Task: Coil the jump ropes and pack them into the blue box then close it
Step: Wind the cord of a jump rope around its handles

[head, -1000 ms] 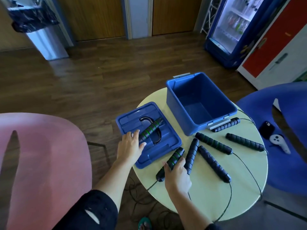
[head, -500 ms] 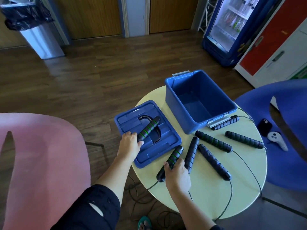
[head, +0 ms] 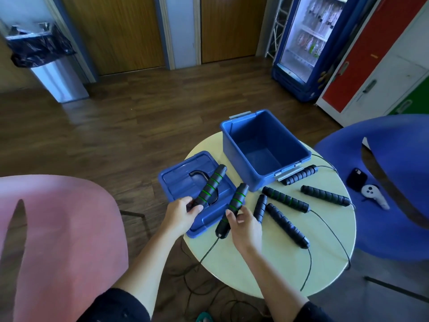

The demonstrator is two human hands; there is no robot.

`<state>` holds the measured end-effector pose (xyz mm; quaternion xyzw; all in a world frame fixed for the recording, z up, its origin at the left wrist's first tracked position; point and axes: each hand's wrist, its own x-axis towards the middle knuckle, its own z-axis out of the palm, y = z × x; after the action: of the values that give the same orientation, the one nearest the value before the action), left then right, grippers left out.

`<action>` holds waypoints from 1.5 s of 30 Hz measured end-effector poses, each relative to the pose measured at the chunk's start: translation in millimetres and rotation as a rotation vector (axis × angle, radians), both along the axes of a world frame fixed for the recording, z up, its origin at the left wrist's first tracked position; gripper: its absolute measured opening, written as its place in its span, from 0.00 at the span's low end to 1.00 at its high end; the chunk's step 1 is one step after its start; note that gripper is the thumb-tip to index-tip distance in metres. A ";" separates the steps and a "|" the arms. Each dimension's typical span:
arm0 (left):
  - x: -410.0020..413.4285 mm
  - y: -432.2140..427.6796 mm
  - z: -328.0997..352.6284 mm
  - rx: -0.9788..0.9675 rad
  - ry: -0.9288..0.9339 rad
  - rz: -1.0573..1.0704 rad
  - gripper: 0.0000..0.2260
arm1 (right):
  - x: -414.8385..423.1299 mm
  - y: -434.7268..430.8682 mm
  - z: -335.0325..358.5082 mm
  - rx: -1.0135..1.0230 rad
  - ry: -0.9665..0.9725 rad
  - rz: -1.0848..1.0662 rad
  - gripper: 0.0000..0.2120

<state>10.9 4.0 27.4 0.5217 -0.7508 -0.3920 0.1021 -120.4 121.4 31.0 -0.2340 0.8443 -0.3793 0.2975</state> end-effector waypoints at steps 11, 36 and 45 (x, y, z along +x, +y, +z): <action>-13.7 34.2 90.8 -0.044 0.256 -0.091 0.03 | -25.1 -17.6 80.5 -0.485 -0.390 0.145 0.09; -19.1 34.1 184.0 -0.180 0.431 -0.028 0.12 | -39.4 -30.2 164.0 -0.629 -0.446 0.352 0.11; -44.2 -8.0 269.8 -0.124 0.612 -0.001 0.17 | -46.6 -35.4 225.1 -0.479 -0.307 0.691 0.12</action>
<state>-33.3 -3.9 297.2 0.3718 -0.7082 -0.4842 0.3548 -167.0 85.9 256.1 -0.5056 0.5509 -0.4729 0.4661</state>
